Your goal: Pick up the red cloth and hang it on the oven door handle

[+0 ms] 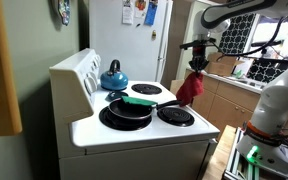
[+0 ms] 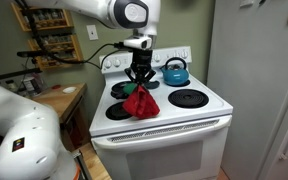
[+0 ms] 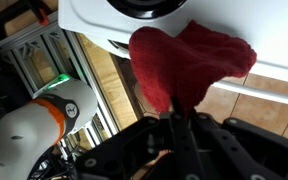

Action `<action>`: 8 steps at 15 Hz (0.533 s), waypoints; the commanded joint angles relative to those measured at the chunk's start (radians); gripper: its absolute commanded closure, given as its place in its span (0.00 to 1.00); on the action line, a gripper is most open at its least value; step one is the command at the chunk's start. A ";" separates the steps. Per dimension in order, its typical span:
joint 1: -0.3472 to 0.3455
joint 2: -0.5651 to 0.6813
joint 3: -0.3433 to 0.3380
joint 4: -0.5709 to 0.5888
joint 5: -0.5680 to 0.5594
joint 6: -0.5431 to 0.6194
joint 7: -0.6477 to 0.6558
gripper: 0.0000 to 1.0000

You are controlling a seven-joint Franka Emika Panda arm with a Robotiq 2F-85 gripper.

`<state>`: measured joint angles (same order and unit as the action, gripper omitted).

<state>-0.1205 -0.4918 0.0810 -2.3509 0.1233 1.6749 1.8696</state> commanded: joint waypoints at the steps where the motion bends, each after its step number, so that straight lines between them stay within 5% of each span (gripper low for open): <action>1: 0.003 -0.006 -0.003 0.004 -0.001 -0.018 0.001 0.96; 8: -0.034 0.021 -0.025 -0.004 -0.007 -0.059 0.059 0.99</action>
<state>-0.1313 -0.4857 0.0773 -2.3497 0.1233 1.6476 1.8880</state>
